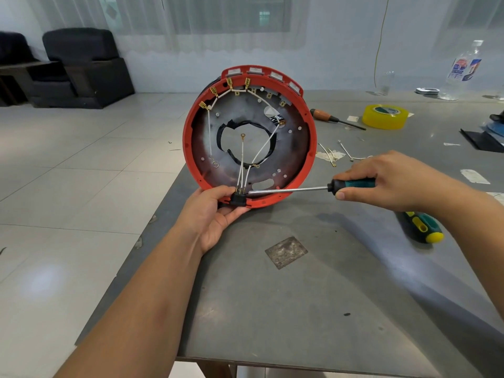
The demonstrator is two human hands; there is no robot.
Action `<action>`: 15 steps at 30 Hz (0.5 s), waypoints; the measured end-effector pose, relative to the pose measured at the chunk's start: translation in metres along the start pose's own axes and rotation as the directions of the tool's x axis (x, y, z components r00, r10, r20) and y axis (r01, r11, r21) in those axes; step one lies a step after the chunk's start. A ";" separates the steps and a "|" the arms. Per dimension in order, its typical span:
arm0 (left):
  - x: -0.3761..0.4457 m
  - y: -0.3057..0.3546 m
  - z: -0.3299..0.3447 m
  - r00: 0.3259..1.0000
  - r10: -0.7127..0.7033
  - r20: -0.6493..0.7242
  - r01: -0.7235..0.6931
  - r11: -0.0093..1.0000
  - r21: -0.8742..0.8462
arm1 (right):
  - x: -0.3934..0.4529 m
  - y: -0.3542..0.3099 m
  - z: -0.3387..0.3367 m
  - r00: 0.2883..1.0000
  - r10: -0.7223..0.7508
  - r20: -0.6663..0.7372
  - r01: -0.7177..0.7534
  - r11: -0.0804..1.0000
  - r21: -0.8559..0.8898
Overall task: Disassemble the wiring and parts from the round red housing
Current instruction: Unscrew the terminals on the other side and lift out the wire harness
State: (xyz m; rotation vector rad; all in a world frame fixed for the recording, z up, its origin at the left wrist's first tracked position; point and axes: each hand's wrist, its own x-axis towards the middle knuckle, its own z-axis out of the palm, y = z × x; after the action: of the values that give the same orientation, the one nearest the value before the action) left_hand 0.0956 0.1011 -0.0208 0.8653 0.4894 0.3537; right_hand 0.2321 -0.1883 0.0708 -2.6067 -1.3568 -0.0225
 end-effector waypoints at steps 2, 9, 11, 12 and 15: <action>0.000 0.000 0.001 1.000 -0.001 -0.008 0.001 1.000 0.006 | -0.002 0.000 0.005 0.999 -0.023 -0.031 0.023 1.000 -0.021; -0.002 0.002 0.003 0.998 -0.013 -0.056 0.012 1.000 -0.025 | -0.015 -0.002 0.028 0.971 -0.133 -0.200 0.126 0.991 -0.047; -0.003 0.003 0.003 0.998 -0.015 -0.062 0.012 0.999 -0.047 | -0.016 -0.003 0.035 0.958 -0.146 -0.246 0.137 0.989 -0.055; -0.003 0.003 0.003 0.998 -0.018 -0.064 0.014 0.998 -0.056 | -0.017 -0.003 0.038 0.953 -0.146 -0.267 0.136 0.989 -0.055; -0.004 0.004 0.004 0.997 -0.031 -0.064 0.027 0.997 -0.071 | -0.020 -0.001 0.047 0.941 -0.136 -0.309 0.127 0.991 -0.051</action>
State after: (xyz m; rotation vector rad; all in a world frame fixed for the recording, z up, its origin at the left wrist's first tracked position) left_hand 0.0944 0.0990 -0.0148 0.7797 0.5465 0.3714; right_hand 0.2162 -0.1957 0.0229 -2.3995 -1.4166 -0.4594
